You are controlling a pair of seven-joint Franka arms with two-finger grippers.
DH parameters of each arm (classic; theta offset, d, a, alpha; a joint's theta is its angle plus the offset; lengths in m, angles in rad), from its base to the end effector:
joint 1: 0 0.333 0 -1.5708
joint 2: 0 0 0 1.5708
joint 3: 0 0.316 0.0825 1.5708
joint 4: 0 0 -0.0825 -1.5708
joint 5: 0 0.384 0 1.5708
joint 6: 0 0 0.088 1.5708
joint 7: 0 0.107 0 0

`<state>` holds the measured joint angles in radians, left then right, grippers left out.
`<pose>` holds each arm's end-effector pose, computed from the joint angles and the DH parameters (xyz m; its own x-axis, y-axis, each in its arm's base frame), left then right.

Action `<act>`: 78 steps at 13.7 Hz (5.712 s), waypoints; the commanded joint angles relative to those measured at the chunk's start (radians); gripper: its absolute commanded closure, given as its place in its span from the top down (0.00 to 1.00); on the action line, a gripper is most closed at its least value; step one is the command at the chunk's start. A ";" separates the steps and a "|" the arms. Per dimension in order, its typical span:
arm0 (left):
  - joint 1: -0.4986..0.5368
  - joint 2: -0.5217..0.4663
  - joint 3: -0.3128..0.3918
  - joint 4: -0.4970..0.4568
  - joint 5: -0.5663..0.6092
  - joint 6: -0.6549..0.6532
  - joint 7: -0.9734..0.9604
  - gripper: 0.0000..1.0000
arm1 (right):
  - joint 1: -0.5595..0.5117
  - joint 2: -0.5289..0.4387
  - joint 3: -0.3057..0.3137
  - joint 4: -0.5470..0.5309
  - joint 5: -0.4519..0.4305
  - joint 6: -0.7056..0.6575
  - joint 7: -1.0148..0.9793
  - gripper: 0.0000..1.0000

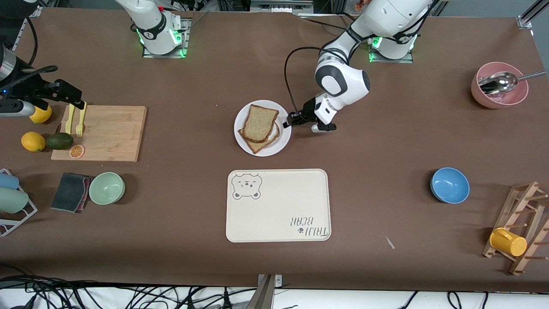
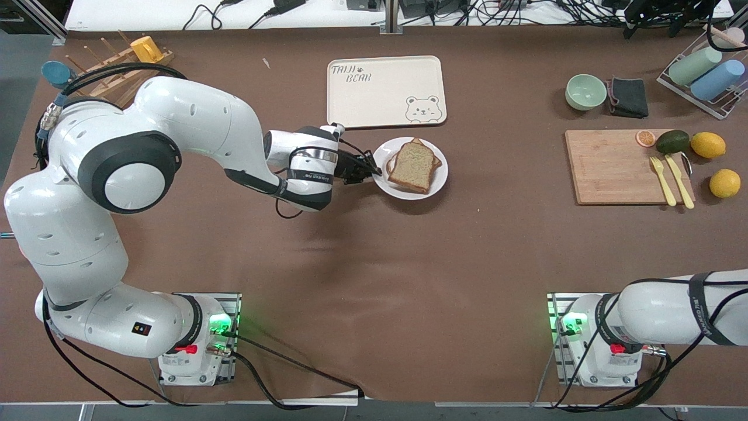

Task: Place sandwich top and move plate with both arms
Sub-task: 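Close the left gripper on the plate rim, then slide the plate with the left gripper onto the bear tray, then adjust the plate on the tray and open the left gripper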

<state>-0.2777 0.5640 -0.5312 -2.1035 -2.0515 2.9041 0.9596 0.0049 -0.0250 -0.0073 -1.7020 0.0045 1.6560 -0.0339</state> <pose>0.3967 -0.3540 0.1542 0.9370 0.3293 -0.1167 0.3102 -0.6304 0.7116 0.5509 -0.0009 0.5835 0.9993 0.0311 -0.0208 0.0310 -0.9995 -0.0054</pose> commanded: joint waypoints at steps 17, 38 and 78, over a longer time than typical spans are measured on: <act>0.075 -0.022 0.002 0.164 -0.124 -0.049 0.108 0.00 | -0.008 0.005 0.004 0.019 0.006 -0.019 -0.001 1.00; 0.130 0.318 0.060 0.609 -0.019 -0.065 0.106 0.00 | -0.008 0.005 0.004 0.019 0.006 -0.019 -0.003 1.00; 0.239 0.243 0.065 0.507 0.066 -0.063 0.018 1.00 | -0.008 0.005 0.004 0.019 0.006 -0.019 -0.003 1.00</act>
<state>-0.0493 0.8364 -0.4570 -1.5737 -2.0153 2.8469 1.0480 0.0049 -0.0231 -0.0073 -1.7018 0.0045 1.6556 -0.0339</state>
